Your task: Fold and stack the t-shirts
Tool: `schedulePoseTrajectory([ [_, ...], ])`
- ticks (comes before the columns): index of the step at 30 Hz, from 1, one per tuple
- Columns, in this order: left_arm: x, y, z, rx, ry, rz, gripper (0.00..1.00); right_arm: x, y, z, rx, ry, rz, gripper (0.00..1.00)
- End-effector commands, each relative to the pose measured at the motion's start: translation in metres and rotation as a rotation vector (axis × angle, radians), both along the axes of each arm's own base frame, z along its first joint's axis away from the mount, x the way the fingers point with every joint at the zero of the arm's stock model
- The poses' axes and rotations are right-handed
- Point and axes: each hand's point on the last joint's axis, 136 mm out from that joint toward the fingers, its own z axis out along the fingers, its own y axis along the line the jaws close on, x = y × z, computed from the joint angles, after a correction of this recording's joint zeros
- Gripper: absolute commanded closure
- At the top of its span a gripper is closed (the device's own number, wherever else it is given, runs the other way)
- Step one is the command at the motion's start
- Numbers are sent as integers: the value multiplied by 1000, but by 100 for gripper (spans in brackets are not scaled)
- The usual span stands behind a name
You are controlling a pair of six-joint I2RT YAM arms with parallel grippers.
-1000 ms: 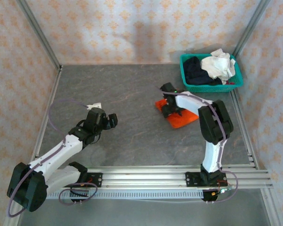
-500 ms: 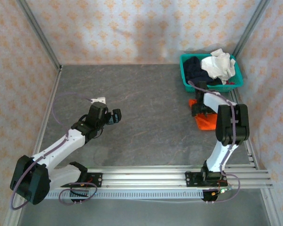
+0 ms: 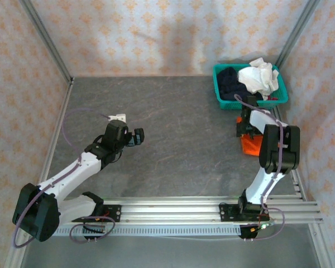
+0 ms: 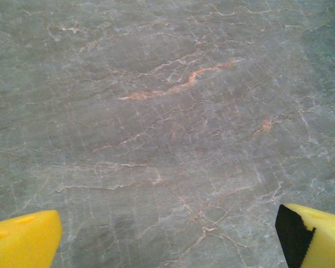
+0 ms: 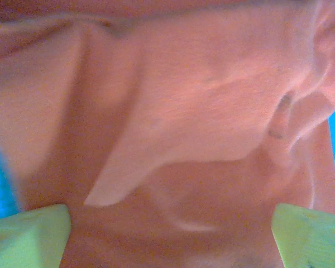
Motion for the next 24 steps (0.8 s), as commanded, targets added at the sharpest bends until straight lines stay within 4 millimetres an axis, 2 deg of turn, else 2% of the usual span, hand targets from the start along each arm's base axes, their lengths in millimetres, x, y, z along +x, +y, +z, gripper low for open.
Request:
schedulePoseTrajectory([
  [1,12,14,18,76,-77,32,0,11,33,42,101,-186,94,6],
  [6,28,41,28,89,-142,93,0,18,77,86,289,-520,190,6],
  [9,36,63,28,125,-178,143,0,15,87,106,361,-749,181,4],
  [11,37,79,24,183,-178,186,0,8,90,111,369,-853,201,2],
  [14,35,97,15,237,-196,240,0,-5,81,103,325,-948,186,1],
  [16,34,102,17,264,-208,238,0,-12,71,95,281,-994,147,1],
  [18,32,108,19,315,-239,243,0,-14,63,88,251,-1010,113,1],
  [21,28,119,9,406,-287,253,0,-12,59,79,236,-1036,89,1],
  [24,31,130,-5,377,-275,273,0,-8,59,73,233,-1099,102,1],
])
